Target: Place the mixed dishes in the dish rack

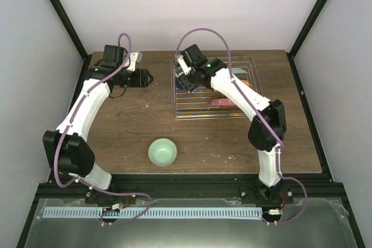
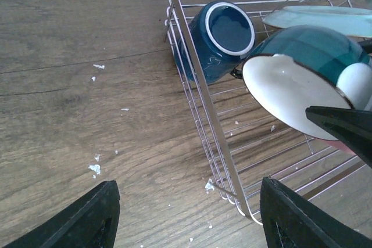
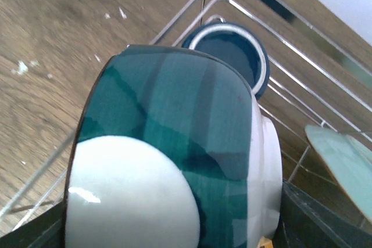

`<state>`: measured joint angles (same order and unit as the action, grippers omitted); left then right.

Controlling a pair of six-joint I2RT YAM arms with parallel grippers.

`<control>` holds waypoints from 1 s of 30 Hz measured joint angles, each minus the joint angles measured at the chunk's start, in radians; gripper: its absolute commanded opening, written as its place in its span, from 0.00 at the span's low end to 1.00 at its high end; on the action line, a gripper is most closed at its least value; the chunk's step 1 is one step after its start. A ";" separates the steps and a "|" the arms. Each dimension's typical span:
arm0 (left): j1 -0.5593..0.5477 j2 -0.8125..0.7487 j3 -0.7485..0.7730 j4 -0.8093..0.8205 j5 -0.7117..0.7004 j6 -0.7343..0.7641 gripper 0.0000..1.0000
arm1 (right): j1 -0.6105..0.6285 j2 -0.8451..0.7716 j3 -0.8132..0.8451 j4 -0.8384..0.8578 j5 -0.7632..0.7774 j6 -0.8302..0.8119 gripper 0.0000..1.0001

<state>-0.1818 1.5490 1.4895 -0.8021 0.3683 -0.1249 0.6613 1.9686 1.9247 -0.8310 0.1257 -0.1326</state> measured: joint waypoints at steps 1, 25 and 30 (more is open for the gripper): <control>0.001 -0.001 -0.002 0.000 0.000 0.000 0.68 | 0.002 0.007 0.003 -0.011 0.012 -0.006 0.20; 0.040 -0.009 -0.010 0.009 0.043 0.023 0.68 | 0.031 0.129 -0.043 -0.056 0.352 -0.117 0.21; 0.050 0.009 -0.008 0.009 0.060 0.026 0.68 | 0.059 0.179 -0.082 -0.013 0.460 -0.156 0.21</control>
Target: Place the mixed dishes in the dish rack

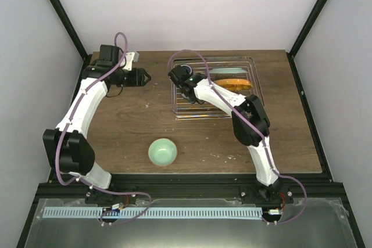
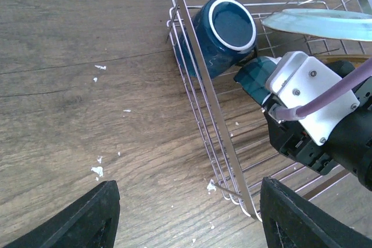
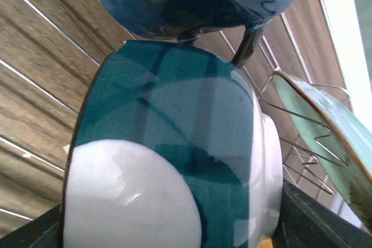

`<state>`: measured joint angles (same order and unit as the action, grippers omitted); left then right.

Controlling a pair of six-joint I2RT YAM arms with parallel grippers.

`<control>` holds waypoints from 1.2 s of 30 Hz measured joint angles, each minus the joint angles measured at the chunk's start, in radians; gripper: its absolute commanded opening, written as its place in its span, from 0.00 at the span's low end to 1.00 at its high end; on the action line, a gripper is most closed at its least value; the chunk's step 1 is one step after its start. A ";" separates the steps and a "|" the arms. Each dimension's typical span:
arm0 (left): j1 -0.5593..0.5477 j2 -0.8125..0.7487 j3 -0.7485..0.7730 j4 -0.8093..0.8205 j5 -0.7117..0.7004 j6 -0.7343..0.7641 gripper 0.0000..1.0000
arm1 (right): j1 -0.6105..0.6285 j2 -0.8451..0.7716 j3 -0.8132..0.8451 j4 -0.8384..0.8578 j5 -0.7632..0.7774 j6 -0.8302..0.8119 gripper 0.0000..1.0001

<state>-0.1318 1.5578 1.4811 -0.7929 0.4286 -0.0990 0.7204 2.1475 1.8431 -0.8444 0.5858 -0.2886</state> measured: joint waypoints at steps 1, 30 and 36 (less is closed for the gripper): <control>0.002 0.004 0.002 0.000 0.003 0.000 0.68 | 0.002 0.006 0.000 0.014 0.022 -0.005 0.21; 0.021 0.076 0.037 0.007 0.067 0.000 0.68 | -0.003 0.004 -0.111 0.037 0.011 -0.084 1.00; 0.021 0.076 0.037 0.007 0.073 0.000 0.68 | -0.010 -0.021 -0.111 0.031 -0.095 -0.072 1.00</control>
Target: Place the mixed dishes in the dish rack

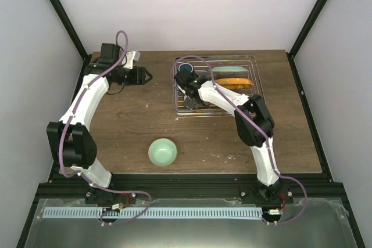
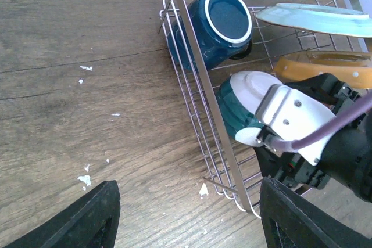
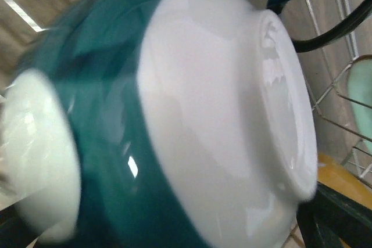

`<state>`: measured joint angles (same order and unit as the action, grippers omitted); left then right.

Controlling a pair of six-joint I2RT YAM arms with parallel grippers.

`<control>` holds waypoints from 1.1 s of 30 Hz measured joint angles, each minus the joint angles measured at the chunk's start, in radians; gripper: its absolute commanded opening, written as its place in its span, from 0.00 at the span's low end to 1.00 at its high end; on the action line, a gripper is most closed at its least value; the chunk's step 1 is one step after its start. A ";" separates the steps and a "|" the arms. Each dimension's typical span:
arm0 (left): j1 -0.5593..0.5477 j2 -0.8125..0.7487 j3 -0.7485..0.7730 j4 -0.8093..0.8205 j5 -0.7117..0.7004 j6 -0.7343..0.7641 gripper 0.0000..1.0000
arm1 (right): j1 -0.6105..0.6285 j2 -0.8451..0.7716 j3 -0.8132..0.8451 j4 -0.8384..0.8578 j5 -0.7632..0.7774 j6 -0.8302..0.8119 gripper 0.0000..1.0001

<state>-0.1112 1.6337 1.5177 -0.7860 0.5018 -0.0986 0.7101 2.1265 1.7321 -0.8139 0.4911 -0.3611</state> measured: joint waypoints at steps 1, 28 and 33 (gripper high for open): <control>0.000 0.000 0.000 0.000 0.001 0.000 0.68 | -0.002 -0.010 -0.001 -0.007 -0.021 0.001 1.00; 0.000 0.065 0.040 -0.009 0.083 0.000 0.69 | -0.009 -0.116 -0.082 -0.051 -0.171 0.008 1.00; 0.000 0.065 0.042 -0.010 0.084 0.000 0.69 | -0.006 -0.116 0.003 -0.082 -0.275 0.029 1.00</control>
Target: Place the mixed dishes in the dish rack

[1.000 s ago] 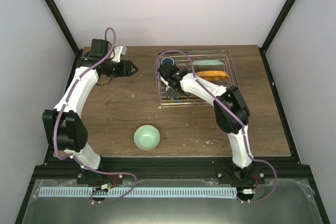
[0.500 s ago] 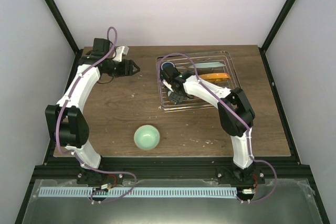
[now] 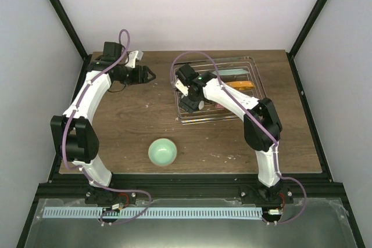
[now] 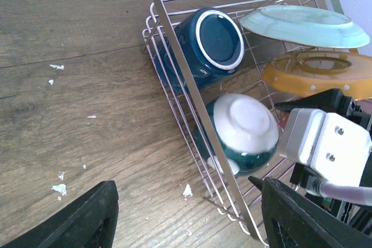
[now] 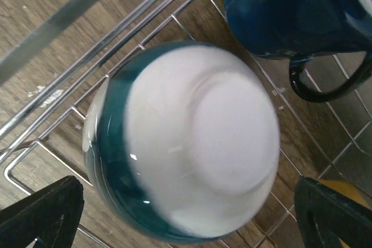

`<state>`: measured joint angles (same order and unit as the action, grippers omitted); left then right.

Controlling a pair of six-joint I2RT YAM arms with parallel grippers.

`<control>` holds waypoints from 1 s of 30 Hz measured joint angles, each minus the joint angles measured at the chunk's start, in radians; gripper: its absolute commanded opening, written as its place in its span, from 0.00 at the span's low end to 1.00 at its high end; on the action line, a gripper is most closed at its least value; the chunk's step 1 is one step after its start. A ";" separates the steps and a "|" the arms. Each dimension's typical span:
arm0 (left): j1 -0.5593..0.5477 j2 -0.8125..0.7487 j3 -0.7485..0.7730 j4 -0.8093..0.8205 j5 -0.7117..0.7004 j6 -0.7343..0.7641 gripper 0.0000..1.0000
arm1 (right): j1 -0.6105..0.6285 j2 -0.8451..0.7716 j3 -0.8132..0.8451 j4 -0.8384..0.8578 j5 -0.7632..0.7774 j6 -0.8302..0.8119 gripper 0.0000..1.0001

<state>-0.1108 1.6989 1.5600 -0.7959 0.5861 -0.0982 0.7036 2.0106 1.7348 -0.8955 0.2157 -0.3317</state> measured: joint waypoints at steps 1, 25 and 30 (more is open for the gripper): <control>0.000 0.000 0.000 0.000 0.000 0.000 0.69 | 0.000 0.000 0.003 -0.002 -0.011 0.004 1.00; 0.000 0.043 0.030 -0.006 0.002 0.004 0.70 | -0.002 -0.013 -0.059 0.006 -0.026 0.000 1.00; 0.000 0.050 0.042 -0.007 0.002 0.006 0.70 | -0.007 -0.007 -0.063 0.026 0.051 -0.024 1.00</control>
<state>-0.1108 1.7489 1.6024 -0.8032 0.5880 -0.0925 0.6968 2.0033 1.6714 -0.8692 0.2672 -0.3553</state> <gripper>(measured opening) 0.697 0.999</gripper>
